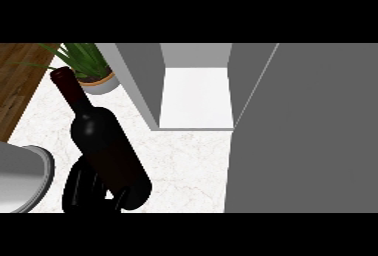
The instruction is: Pick up the wine, place it into the cabinet and close the cabinet
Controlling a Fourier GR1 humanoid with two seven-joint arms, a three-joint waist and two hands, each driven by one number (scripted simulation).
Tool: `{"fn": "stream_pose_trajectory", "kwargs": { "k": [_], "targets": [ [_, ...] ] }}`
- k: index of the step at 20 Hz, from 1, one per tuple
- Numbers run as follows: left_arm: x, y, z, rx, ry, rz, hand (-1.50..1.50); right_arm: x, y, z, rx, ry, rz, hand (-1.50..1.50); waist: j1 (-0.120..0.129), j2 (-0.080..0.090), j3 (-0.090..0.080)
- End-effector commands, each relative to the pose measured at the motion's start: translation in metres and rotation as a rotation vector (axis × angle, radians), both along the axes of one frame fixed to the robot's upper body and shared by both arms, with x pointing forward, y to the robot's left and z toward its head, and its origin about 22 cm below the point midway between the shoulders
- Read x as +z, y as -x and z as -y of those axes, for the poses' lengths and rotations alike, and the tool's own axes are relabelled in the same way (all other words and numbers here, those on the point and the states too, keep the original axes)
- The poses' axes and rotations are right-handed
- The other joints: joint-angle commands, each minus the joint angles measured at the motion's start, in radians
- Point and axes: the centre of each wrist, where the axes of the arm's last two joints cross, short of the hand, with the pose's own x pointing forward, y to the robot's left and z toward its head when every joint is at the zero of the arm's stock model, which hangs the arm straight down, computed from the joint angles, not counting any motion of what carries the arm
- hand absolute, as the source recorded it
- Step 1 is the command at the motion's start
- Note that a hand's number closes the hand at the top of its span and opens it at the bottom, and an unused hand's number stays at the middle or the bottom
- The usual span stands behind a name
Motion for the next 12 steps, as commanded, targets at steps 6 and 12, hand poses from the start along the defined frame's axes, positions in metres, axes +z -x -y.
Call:
{"fn": "stream_pose_trajectory", "kwargs": {
  "k": [6,12],
  "targets": [
    [0.05,-0.044,0.05,-0.019,0.003,0.009,1.5,-0.001,-0.006,-0.003,0.023,-0.008,-0.005,-1.5,-0.004,0.001,0.0],
    [0.058,-0.067,0.081,0.022,-0.055,0.034,1.5,-0.015,-0.003,0.001,0.018,-0.009,-0.006,-1.5,-0.007,0.001,0.0]
  ]
}}
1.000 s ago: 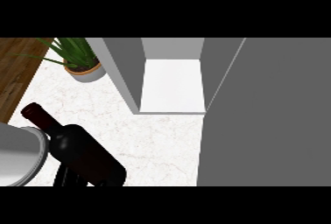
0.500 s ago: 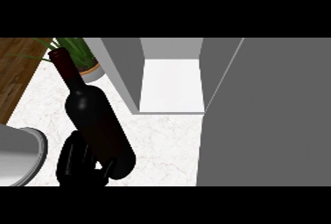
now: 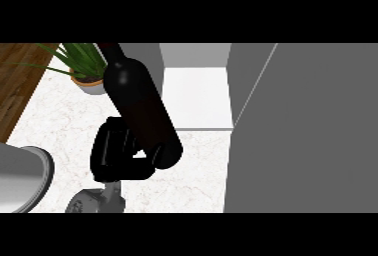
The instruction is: Pick up the wine, place it into the cabinet and close the cabinet
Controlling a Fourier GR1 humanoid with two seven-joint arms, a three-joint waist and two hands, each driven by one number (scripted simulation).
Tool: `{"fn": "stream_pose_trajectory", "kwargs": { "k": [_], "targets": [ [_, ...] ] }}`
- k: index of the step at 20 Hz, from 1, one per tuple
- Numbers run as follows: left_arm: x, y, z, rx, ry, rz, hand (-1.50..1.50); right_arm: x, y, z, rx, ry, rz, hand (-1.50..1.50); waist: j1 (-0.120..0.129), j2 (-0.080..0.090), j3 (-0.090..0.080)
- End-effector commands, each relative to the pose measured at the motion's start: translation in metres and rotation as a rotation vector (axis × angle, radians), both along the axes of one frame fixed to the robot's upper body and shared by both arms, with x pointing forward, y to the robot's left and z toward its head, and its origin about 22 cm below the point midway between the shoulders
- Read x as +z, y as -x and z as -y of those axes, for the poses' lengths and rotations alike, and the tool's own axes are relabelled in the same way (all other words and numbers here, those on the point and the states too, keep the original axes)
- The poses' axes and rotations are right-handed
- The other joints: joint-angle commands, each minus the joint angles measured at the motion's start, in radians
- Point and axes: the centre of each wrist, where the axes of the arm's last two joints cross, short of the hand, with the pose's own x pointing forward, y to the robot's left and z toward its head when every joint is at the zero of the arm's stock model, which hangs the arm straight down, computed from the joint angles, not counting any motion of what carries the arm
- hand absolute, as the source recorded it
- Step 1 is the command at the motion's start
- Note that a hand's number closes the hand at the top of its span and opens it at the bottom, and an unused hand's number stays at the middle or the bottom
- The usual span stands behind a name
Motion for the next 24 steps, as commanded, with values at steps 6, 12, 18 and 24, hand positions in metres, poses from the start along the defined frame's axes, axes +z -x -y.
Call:
{"fn": "stream_pose_trajectory", "kwargs": {
  "k": [6,12,18,24],
  "targets": [
    [0.01,-0.032,0.033,0.043,-0.123,0.019,1.5,0.001,-0.006,0.007,-0.014,-0.002,0.009,-1.5,0.0,0.0,0.0],
    [-0.009,-0.038,0.064,0.035,-0.2,-0.01,1.5,-0.016,-0.008,0.012,-0.009,0.01,0.003,-1.5,-0.003,0.0,0.0],
    [-0.033,-0.06,0.077,0.076,-0.192,-0.057,1.5,0.001,-0.005,0.011,0.016,0.009,0.003,-1.5,-0.009,0.002,0.0],
    [-0.056,-0.07,0.067,0.088,-0.22,-0.078,1.5,0.001,-0.009,-0.007,0.018,0.003,0.013,-1.5,-0.007,0.002,0.0]
  ]
}}
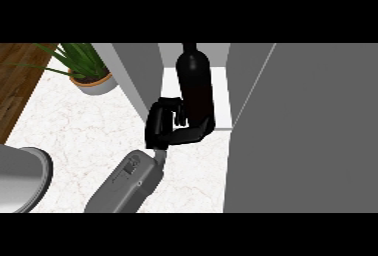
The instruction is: Pick up the wine, place it into the cabinet and close the cabinet
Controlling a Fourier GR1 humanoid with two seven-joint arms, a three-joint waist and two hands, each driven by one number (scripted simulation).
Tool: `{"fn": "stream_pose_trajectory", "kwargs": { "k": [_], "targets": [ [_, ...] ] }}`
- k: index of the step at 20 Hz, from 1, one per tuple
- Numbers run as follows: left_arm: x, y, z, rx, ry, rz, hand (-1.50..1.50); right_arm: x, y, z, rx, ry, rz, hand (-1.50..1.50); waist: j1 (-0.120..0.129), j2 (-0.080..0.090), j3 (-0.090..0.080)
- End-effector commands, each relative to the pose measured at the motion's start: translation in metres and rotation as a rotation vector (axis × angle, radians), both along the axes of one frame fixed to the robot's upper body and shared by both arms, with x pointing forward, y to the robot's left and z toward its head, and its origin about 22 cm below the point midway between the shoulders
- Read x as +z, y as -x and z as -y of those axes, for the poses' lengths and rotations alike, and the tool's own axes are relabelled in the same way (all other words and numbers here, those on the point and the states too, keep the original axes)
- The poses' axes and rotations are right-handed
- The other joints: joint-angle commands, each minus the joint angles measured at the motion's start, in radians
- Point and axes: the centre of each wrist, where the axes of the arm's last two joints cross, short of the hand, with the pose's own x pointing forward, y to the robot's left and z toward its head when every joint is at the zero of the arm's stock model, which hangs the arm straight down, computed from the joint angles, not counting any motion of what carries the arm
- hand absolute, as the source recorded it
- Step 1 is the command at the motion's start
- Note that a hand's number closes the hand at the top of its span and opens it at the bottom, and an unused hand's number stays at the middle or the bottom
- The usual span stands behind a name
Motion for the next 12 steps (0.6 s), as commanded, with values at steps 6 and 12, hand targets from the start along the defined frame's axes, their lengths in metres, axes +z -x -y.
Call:
{"fn": "stream_pose_trajectory", "kwargs": {
  "k": [6,12],
  "targets": [
    [-0.04,0.008,-0.004,0.017,-0.003,-0.034,1.5,0.013,-0.001,0.004,-0.003,0.0,0.01,-1.5,-0.001,0.0,0.0],
    [-0.055,0.006,-0.008,0.045,0.059,-0.071,1.5,-0.004,-0.017,0.006,0.01,-0.025,-0.013,-1.5,-0.002,0.001,0.0]
  ]
}}
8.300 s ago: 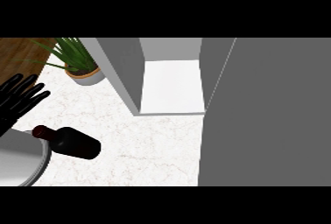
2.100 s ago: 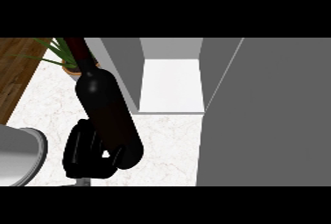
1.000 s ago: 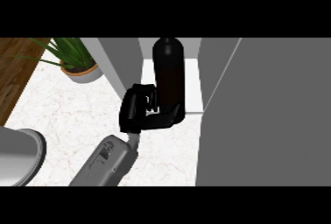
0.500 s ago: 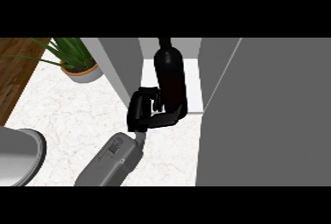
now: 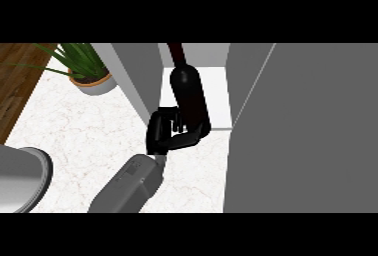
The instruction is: Pick up the wine, place it into the cabinet and close the cabinet
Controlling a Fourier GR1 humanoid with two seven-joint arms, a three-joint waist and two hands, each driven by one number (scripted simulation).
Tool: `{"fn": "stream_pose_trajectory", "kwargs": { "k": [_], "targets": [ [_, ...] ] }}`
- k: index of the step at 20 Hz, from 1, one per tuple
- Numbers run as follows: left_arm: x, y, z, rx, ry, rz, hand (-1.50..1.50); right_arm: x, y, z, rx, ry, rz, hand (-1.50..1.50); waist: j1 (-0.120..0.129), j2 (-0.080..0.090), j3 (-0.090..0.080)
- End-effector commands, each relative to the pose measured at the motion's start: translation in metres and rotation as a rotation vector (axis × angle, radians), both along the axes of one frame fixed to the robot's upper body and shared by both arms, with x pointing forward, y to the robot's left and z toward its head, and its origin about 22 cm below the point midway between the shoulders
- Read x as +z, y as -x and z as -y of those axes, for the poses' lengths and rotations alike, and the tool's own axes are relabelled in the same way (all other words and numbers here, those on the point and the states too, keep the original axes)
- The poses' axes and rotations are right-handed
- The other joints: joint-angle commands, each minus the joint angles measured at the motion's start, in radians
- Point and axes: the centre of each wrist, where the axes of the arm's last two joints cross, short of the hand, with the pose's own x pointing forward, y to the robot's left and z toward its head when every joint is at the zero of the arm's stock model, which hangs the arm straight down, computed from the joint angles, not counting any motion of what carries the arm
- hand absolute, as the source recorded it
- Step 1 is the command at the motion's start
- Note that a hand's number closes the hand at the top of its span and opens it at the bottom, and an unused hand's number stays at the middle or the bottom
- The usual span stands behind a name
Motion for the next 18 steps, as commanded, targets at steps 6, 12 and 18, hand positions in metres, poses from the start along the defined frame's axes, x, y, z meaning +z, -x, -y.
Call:
{"fn": "stream_pose_trajectory", "kwargs": {
  "k": [6,12,18],
  "targets": [
    [-0.015,-0.028,-0.017,-0.012,0.135,-0.055,1.5,-0.011,0.003,-0.005,0.014,-0.008,0.001,-1.5,-0.009,0.003,0.0],
    [-0.006,-0.031,-0.002,-0.014,0.089,-0.031,1.5,-0.003,0.007,0.005,0.004,-0.002,0.007,-1.5,-0.009,0.001,0.0],
    [0.003,-0.048,-0.003,-0.013,0.119,-0.039,1.5,0.005,0.007,-0.008,-0.001,-0.038,0.002,-1.5,-0.013,0.002,0.0]
  ]
}}
